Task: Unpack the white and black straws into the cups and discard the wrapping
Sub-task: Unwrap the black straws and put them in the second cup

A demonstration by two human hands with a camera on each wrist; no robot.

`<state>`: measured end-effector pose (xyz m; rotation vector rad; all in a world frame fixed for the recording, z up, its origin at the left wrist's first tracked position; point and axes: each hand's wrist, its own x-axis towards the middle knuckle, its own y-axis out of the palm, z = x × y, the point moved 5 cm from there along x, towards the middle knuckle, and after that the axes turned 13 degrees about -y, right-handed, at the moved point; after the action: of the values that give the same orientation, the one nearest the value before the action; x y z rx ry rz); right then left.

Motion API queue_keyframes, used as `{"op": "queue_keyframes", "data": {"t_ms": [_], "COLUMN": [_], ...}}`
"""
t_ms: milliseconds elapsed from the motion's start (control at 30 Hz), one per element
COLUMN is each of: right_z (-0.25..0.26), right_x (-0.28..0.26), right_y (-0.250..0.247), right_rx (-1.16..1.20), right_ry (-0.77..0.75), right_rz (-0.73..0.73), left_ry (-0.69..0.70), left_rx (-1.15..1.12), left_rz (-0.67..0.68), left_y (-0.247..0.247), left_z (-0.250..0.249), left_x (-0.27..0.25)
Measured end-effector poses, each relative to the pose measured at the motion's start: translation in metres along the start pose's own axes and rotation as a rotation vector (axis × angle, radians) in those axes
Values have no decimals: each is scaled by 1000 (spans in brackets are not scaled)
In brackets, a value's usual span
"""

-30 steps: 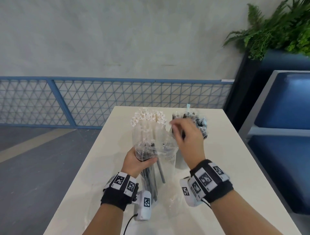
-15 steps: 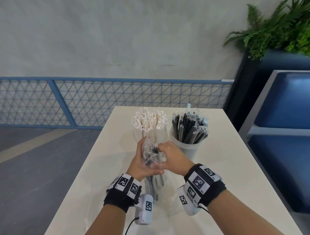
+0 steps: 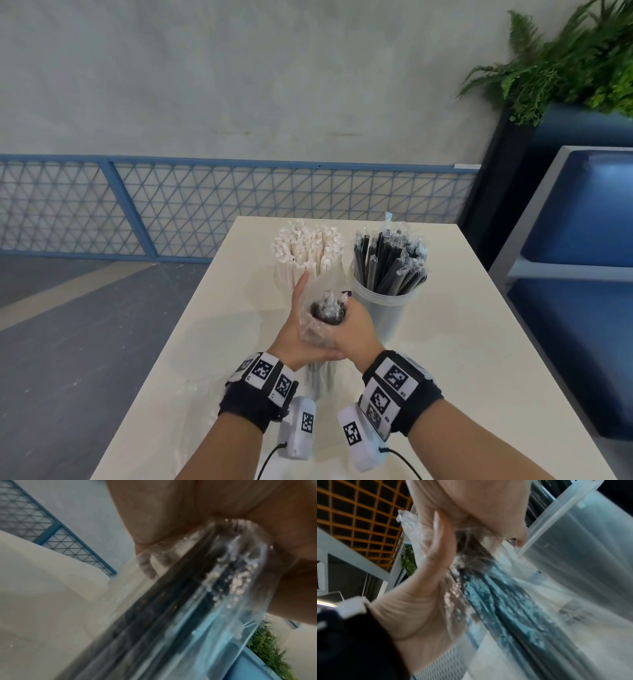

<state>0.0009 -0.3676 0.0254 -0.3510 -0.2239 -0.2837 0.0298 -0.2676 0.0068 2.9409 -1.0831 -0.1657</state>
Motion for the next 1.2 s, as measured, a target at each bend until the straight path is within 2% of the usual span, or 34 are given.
{"op": "queue_keyframes", "data": {"t_ms": [100, 233, 400, 467, 600, 633, 733, 900, 1000, 1200], "right_z": [12, 39, 72, 75, 65, 62, 62, 76, 79, 85], "right_x": [2, 6, 17, 20, 12, 10, 13, 31, 39, 46], "right_y": [-7, -25, -52, -57, -44, -43, -54, -91, -114, -152], "right_rx": [121, 316, 546, 564, 433, 423, 445, 668, 739, 583], "right_ry": [-11, -56, -136, -131, -55, -43, -50, -52, -68, -146], "right_rz": [-64, -165, -278, -222, 70, 67, -116, -431, -576, -801], "left_ry": [-55, -73, -125, -136, -112, -108, -134, -179, -187, -136], "left_rx": [-47, 68, 99, 157, 201, 208, 146, 189, 119, -87], "left_rz": [-58, -111, -130, -154, -158, -159, -155, -284, -339, -426], "left_y": [-6, -12, -11, -11, -7, -6, -4, -16, -26, -39], "left_z": [7, 10, 11, 6, -2, -2, -3, 2, 9, 5], "left_x": [-1, 0, -5, -6, -3, -2, -2, -5, -4, -7]}}
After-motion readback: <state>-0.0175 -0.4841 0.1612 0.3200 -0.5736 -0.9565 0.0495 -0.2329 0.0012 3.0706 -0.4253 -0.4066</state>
